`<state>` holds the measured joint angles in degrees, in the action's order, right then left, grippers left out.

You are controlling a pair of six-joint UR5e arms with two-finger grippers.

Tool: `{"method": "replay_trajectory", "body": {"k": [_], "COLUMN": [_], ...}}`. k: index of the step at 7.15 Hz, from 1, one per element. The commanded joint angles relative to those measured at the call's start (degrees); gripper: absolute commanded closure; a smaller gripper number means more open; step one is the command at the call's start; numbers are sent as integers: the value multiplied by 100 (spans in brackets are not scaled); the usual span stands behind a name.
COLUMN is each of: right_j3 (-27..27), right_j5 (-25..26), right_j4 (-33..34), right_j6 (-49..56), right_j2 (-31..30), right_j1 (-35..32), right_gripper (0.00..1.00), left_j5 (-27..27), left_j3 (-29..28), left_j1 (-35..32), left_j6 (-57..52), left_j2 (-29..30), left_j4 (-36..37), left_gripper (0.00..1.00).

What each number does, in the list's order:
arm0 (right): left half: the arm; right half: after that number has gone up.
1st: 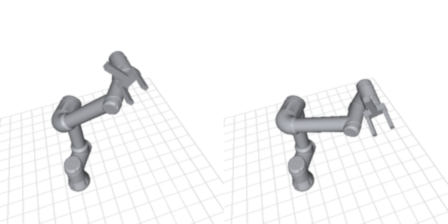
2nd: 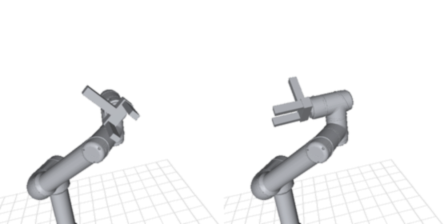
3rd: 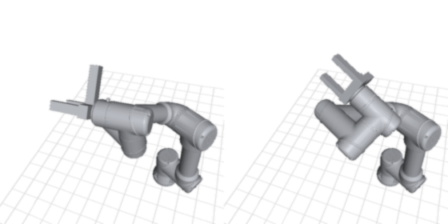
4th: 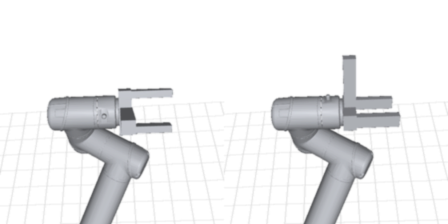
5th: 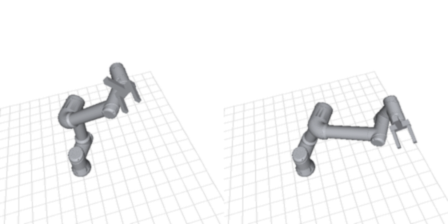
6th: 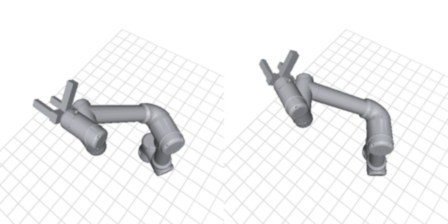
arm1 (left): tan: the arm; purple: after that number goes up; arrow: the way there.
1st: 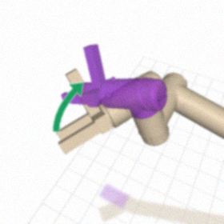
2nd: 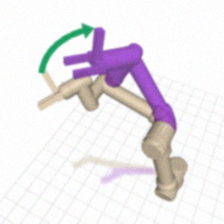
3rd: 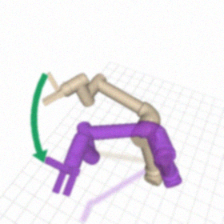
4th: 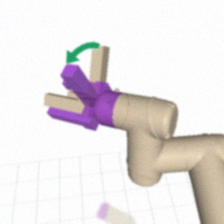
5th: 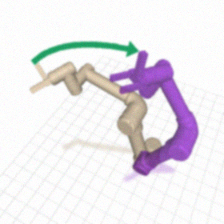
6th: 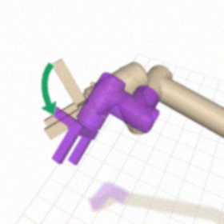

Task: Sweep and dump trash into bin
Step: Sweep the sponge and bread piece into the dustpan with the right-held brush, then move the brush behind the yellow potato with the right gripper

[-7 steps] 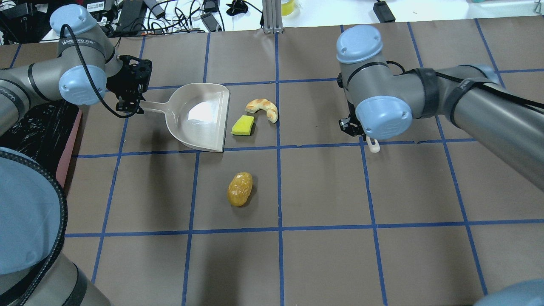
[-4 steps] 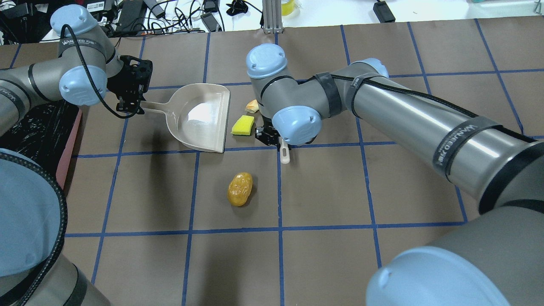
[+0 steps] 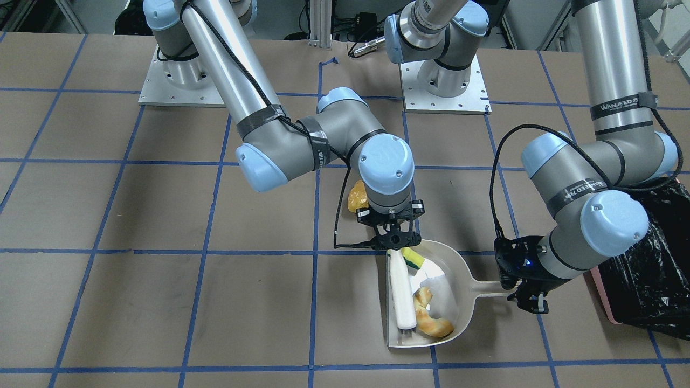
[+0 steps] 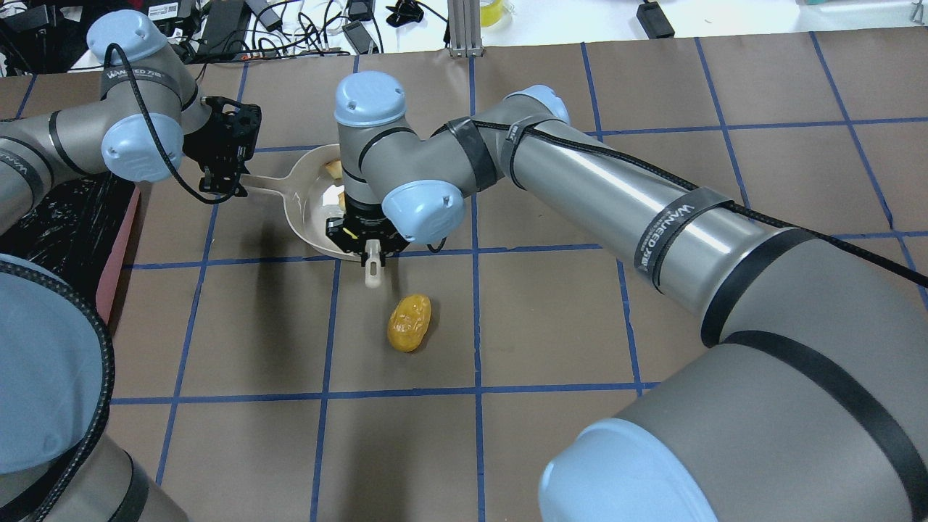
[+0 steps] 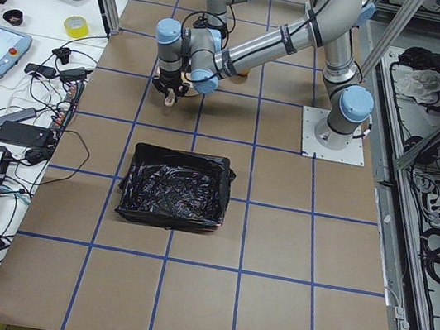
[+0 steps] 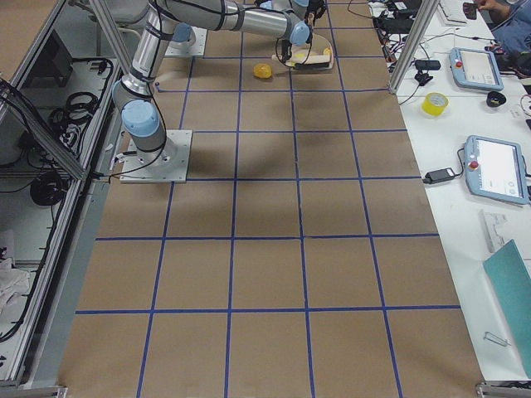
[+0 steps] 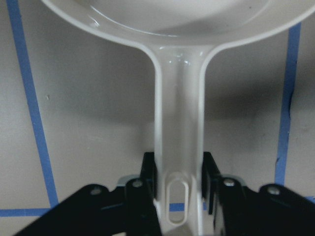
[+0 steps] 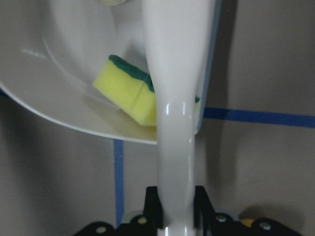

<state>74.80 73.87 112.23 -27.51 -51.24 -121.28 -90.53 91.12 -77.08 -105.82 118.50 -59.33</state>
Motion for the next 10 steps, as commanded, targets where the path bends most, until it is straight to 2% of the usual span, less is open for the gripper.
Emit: {"method": "replay_trajectory", "body": {"k": [1,2,3,4,5,6,7,8,9,10], "right_j3": [-509,-563,-494,-345,-31,547,1388,2171,2727,2915], "right_j5": [-233,28,509,636,655,890,884,849,848,848], "right_j4": [-750,-1303,-1927,-2542,-2774,-2794,-2612,-2157,-1900,-1906], "right_j6": [-115,-88,-36,-70,-192,-498,-719,-947,-1088,-1368], "right_j2": [-34,-322,-716,-1086,-1385,-1754,-2184,-2658,-2932,-3057], "right_j1": [-2,216,462,543,553,553,553,544,509,465], "right_gripper": [100,100,100,100,100,100,100,100,100,100], "left_j5": [0,9,0,0,0,0,0,0,9,0], "left_j3": [11,2,2,11,2,2,2,11,11,11], "left_j1": [0,0,0,0,0,0,0,0,0,0], "left_j6": [0,0,9,9,9,9,18,9,9,18], "left_j2": [-11,-20,-38,-38,-47,-47,-47,-55,-47,-55], "left_j4": [0,0,0,0,0,0,0,0,0,0], "left_gripper": [96,97,96,97,97,96,97,96,96,97]}}
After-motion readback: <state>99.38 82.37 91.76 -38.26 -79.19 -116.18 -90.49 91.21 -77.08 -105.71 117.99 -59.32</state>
